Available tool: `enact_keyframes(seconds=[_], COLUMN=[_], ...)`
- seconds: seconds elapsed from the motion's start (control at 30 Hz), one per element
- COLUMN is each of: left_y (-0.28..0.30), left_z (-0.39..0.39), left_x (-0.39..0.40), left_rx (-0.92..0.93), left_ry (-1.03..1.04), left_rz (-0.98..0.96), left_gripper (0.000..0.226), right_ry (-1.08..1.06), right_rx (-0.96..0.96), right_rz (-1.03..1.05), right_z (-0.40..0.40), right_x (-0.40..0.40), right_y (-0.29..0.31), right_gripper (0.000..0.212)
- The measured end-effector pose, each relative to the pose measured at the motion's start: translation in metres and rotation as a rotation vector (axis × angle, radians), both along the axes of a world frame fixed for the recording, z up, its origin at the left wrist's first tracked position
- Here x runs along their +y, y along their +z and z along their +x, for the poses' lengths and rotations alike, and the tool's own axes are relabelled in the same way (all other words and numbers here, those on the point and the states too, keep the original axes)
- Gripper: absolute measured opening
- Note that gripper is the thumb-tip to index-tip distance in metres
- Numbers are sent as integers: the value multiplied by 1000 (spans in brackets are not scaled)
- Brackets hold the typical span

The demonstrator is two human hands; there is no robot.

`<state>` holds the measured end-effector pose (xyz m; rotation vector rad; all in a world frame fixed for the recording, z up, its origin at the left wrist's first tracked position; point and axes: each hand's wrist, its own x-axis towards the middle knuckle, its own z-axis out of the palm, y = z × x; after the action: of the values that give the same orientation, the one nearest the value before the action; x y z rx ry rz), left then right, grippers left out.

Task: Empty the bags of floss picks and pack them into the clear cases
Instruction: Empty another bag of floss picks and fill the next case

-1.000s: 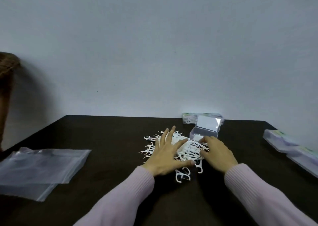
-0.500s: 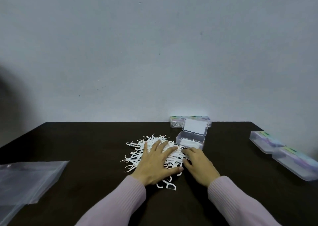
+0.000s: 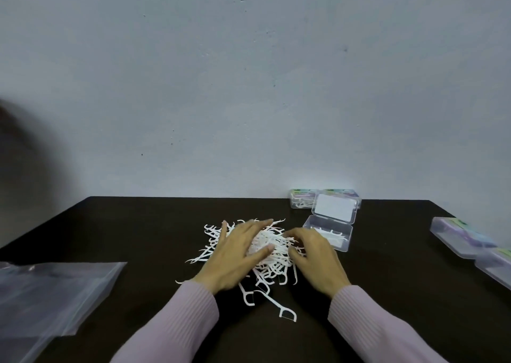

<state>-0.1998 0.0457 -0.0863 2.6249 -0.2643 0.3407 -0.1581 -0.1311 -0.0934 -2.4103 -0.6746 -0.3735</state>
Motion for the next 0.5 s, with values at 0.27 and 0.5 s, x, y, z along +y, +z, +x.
enact_keyframes(seconds=[0.27, 0.5], left_y=[15, 8], left_z=[-5, -3], left_x=[47, 47], left_rx=[50, 9], left_ry=[57, 76], left_rz=[28, 44], left_gripper=[48, 34], right_ry=[162, 125], right_rx=[36, -104], right_rz=[-145, -149], right_z=[3, 2], right_x=[9, 5], right_y=[3, 3], right_gripper=[42, 27])
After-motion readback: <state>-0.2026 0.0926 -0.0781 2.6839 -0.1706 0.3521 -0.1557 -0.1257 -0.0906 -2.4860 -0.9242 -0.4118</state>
